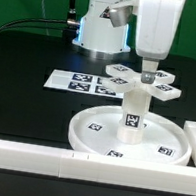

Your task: Assemble round table

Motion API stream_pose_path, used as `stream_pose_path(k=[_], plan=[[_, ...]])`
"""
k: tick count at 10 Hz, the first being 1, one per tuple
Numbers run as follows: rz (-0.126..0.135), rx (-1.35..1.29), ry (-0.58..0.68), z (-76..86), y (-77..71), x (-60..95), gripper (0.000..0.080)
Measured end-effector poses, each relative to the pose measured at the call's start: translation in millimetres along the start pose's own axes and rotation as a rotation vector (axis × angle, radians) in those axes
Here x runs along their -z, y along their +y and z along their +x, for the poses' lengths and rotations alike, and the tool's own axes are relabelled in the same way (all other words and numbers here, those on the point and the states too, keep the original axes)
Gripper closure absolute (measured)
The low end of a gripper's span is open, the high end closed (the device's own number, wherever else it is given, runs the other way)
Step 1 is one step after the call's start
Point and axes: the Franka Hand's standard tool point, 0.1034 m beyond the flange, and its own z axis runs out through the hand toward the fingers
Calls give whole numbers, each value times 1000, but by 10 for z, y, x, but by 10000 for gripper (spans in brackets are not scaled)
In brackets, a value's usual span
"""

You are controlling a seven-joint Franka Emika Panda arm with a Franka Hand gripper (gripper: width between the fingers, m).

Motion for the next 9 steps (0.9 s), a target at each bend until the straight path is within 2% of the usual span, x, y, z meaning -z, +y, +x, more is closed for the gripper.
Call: stream_pose_path(k=[2,9], plan=[[-2,98,-9,-23,-12,-17,150],[8,73,-12,-94,-30,-81,150]])
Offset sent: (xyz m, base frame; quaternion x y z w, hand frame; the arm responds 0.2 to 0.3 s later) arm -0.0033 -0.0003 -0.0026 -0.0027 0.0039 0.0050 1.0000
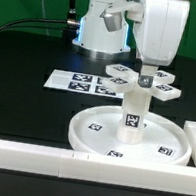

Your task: Assemble round table

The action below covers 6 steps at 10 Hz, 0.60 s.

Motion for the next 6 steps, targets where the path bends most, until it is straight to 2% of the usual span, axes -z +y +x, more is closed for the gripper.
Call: stream_pose_path(k=[6], plan=[[14,-16,-1,-8,-33,-78,160]])
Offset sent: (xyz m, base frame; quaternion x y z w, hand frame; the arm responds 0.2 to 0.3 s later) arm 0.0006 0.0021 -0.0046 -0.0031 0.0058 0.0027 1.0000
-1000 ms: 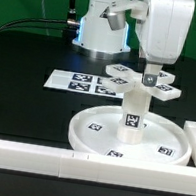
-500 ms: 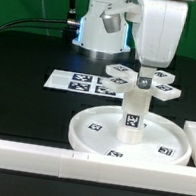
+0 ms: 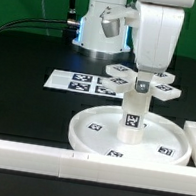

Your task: Assemble round table

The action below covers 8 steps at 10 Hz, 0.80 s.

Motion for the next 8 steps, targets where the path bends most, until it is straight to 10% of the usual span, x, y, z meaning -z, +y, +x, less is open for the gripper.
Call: stream_pose_path(k=[1,8], plan=[[2,-1,0,-4,-3,-9,346],[3,-320,1,-7,-9,-13,358]])
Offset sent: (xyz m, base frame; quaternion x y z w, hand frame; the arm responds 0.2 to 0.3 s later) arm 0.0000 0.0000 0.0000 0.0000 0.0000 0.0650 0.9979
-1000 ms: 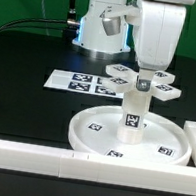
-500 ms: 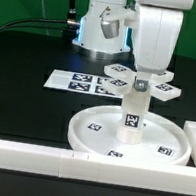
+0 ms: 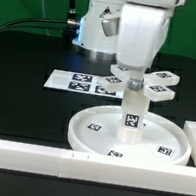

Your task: Assemble round table

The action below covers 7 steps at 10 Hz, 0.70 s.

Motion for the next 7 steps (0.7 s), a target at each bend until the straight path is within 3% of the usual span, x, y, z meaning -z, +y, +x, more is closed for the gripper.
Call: stream_pose_path(k=[7], plan=[[-8,-756,23,18,-18,-9,357]])
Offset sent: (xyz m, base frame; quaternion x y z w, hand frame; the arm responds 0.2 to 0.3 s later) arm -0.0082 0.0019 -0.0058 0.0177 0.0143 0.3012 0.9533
